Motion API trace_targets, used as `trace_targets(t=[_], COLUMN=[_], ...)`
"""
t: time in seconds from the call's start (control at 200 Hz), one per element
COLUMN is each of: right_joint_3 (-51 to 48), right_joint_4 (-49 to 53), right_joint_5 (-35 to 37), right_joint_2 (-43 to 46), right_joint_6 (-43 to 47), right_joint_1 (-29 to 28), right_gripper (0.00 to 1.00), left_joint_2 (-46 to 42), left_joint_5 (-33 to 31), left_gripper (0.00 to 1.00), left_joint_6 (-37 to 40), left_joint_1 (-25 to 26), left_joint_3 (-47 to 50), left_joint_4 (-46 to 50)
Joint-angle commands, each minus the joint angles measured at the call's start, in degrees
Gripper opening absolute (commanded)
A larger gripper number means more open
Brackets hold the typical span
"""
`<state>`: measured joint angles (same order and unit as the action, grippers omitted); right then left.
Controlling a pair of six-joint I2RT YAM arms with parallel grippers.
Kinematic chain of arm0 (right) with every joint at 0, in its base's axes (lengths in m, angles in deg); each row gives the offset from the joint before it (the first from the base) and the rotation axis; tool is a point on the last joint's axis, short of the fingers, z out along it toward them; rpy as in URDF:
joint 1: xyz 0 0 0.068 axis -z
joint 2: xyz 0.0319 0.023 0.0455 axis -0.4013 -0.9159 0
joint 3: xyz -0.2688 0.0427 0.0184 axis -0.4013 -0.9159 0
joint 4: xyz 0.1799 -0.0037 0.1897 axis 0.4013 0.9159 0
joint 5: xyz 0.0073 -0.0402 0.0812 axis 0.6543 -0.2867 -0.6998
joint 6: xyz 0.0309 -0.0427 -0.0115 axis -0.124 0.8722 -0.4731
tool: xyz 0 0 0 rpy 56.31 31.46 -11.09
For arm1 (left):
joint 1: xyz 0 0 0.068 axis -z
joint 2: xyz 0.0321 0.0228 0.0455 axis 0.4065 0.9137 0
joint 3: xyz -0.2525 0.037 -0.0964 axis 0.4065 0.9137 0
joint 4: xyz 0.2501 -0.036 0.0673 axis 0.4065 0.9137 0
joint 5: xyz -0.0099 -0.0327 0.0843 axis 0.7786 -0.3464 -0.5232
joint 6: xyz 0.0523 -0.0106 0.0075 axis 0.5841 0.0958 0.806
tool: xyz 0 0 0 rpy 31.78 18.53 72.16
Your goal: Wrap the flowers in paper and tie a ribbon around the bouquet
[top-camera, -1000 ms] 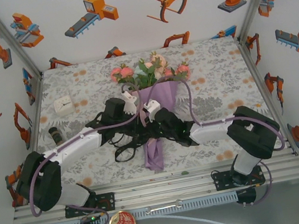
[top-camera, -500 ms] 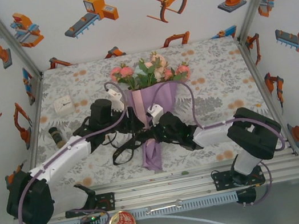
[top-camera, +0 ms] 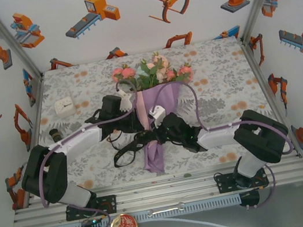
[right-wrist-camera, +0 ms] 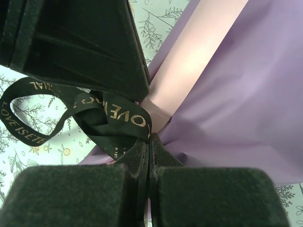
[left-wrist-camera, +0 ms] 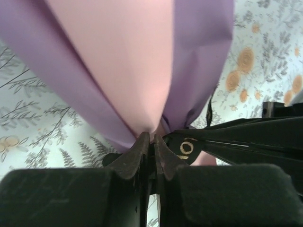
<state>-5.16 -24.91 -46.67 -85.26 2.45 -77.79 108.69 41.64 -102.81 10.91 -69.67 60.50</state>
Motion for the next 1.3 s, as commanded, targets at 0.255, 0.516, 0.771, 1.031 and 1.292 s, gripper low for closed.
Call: trace_targets(t=[0.255, 0.516, 0.771, 1.031, 1.292], right_joint_3=[-0.33, -0.01, 0.07, -0.05, -0.88], right_joint_4=[-2.91, -2.82, -3.13, -5.08, -5.02], right_joint_5=[-0.18, -1.21, -1.14, 2.93, 4.78], right_joint_2=[1.79, 1.78, 2.06, 2.81, 3.87], right_joint_6=[1.27, 1.02, 0.67, -0.24, -2.4], right_joint_1=[-0.01, 0.05, 0.06, 0.07, 0.18], right_gripper=[0.0, 0.0, 0.0, 0.0, 0.0], left_joint_2=[3.0, 4.35, 7.4, 6.35, 4.99], left_joint_5=[10.22, 12.39, 15.54, 17.85, 18.93], left_gripper=[0.22, 0.37, 0.36, 0.29, 0.29], left_joint_6=[11.1, 11.45, 11.46, 10.27, 11.56], left_joint_1=[0.61, 0.85, 0.9, 0.79, 0.17], left_joint_3=[-0.26, -0.66, -1.02, 1.42, 2.36], left_joint_4=[0.28, -1.12, -3.67, -5.67, -4.96])
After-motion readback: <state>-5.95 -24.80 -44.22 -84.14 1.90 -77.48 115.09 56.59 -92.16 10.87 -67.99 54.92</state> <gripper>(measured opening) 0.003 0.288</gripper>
